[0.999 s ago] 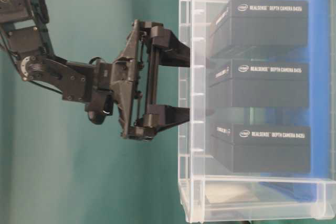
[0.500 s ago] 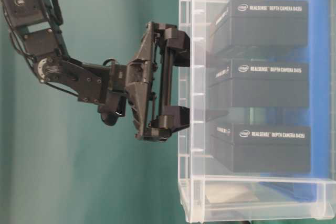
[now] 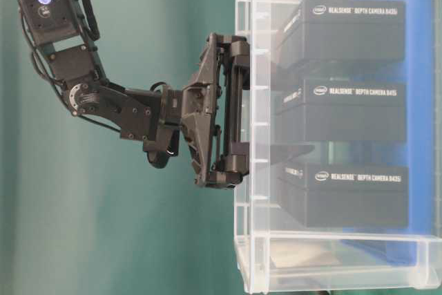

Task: Take out the box from the case.
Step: 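Close the right gripper on the middle black RealSense box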

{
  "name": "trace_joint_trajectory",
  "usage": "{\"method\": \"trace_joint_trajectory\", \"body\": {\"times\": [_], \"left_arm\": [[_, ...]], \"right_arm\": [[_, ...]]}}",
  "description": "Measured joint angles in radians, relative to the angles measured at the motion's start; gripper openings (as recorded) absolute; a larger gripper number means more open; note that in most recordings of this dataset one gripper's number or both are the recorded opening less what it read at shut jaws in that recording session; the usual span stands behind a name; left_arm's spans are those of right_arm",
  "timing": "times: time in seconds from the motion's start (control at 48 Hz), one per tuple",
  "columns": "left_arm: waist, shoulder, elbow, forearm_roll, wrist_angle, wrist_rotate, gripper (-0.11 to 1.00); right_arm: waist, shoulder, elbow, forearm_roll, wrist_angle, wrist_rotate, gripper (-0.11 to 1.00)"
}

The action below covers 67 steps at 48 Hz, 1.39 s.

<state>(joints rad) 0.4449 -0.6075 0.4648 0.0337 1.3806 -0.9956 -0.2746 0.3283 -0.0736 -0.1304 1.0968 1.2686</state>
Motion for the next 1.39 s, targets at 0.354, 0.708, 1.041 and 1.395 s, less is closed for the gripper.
{"method": "trace_joint_trajectory", "body": {"times": [0.354, 0.708, 1.041, 1.395], "left_arm": [[0.002, -0.006, 0.011, 0.002, 0.000, 0.000, 0.94], [0.000, -0.008, 0.012, 0.002, 0.000, 0.000, 0.94], [0.000, -0.008, 0.014, 0.002, 0.000, 0.000, 0.93], [0.002, -0.009, 0.014, 0.002, 0.000, 0.000, 0.93]], "right_arm": [[0.000, 0.006, 0.000, -0.009, -0.008, 0.009, 0.85], [0.003, 0.008, 0.002, -0.032, -0.008, 0.040, 0.69], [0.006, 0.008, 0.002, -0.032, -0.003, 0.071, 0.69], [0.011, 0.008, -0.002, -0.034, 0.057, 0.083, 0.69]]}}
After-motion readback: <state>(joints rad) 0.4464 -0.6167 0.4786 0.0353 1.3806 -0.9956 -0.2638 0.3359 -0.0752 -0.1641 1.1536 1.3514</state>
